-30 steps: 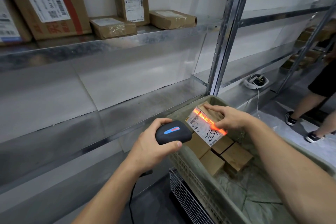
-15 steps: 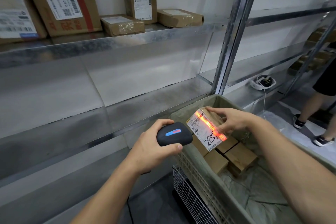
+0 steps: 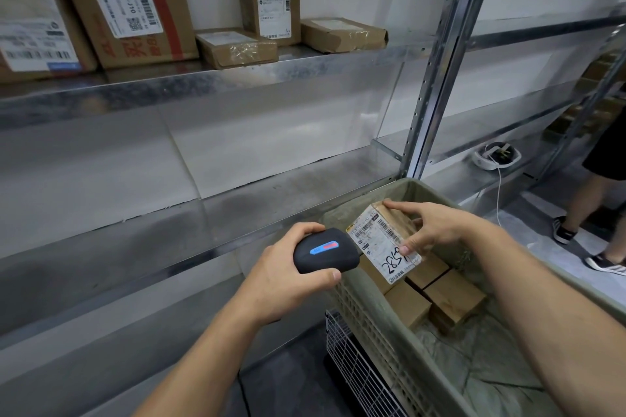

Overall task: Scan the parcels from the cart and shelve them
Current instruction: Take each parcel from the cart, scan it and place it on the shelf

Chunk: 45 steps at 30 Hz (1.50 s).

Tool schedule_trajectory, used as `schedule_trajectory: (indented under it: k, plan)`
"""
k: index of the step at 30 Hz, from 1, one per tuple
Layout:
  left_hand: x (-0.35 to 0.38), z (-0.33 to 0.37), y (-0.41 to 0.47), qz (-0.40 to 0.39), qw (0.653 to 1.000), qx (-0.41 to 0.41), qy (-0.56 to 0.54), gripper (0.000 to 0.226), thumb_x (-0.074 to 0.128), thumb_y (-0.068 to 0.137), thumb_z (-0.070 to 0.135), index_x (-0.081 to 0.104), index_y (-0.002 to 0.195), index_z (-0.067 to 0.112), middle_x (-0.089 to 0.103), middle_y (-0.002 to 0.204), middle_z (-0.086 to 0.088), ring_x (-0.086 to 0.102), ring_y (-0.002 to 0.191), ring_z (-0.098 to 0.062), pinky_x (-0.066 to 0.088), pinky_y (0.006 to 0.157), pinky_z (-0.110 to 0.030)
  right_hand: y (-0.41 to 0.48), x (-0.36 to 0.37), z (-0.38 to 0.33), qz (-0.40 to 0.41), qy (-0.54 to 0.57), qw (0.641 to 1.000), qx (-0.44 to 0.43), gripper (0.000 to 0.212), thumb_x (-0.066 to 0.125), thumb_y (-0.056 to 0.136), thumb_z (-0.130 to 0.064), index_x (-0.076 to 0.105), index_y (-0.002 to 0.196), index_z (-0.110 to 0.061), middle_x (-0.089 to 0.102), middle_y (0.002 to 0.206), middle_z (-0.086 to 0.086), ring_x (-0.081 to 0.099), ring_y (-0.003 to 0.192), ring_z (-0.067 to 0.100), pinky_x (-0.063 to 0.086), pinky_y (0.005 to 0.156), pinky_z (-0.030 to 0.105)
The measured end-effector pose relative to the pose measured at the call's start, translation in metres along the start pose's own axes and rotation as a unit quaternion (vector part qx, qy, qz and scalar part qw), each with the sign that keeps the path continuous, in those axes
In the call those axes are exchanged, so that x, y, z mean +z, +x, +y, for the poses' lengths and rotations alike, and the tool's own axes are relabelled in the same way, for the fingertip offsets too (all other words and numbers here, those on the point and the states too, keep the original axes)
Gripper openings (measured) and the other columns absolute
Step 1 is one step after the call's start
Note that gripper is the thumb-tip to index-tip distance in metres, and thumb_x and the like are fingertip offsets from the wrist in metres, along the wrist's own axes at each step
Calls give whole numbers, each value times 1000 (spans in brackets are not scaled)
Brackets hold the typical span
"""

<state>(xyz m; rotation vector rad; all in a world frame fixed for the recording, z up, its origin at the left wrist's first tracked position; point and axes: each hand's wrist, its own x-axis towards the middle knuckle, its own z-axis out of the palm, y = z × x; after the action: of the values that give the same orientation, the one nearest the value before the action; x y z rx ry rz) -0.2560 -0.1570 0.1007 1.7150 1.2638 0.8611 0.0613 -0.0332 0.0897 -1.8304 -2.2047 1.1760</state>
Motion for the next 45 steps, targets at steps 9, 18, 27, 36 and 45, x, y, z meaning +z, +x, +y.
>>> schedule_trajectory:
  k: [9, 18, 27, 36, 45]
  plan:
    - [-2, -6, 2, 18, 1000, -5, -3, 57, 74, 56, 57, 53, 109, 58, 68, 103, 27, 67, 95, -1, 56, 83, -24, 8, 3, -5, -7, -17, 1000, 0, 120, 88, 51, -57, 23, 152, -54, 46, 138, -2, 48, 127, 23, 43, 108, 45]
    - [-16, -16, -7, 53, 998, -32, -18, 59, 78, 60, 48, 57, 114, 49, 68, 103, 26, 68, 94, -1, 54, 78, -17, 34, 12, -26, -8, -45, 999, -22, 113, 91, 65, -45, 22, 155, -49, 46, 140, -5, 48, 125, 19, 39, 110, 38]
    - [-59, -41, -38, 103, 992, -69, -29, 53, 79, 63, 41, 57, 111, 49, 69, 98, 25, 68, 78, -2, 55, 72, -23, 69, 50, -88, -50, -12, 996, -67, 105, 89, 73, -33, 23, 154, -48, 50, 132, -1, 58, 98, 5, 49, 63, 10]
    - [-130, -70, -103, 227, 964, -87, -109, 66, 79, 54, 48, 60, 116, 41, 72, 99, 16, 68, 70, -9, 56, 63, -28, 84, 116, -179, -55, 61, 989, -124, 110, 91, 69, -28, 26, 156, -42, 47, 147, 0, 54, 119, 15, 48, 99, 27]
    - [-227, -99, -192, 357, 910, -106, -183, 68, 79, 51, 47, 61, 115, 35, 73, 95, -2, 63, 59, -18, 56, 63, -31, 91, 210, -304, -1, 142, 968, -208, 111, 84, 80, -14, 10, 159, -40, 40, 140, -16, 57, 97, 3, 56, 69, 20]
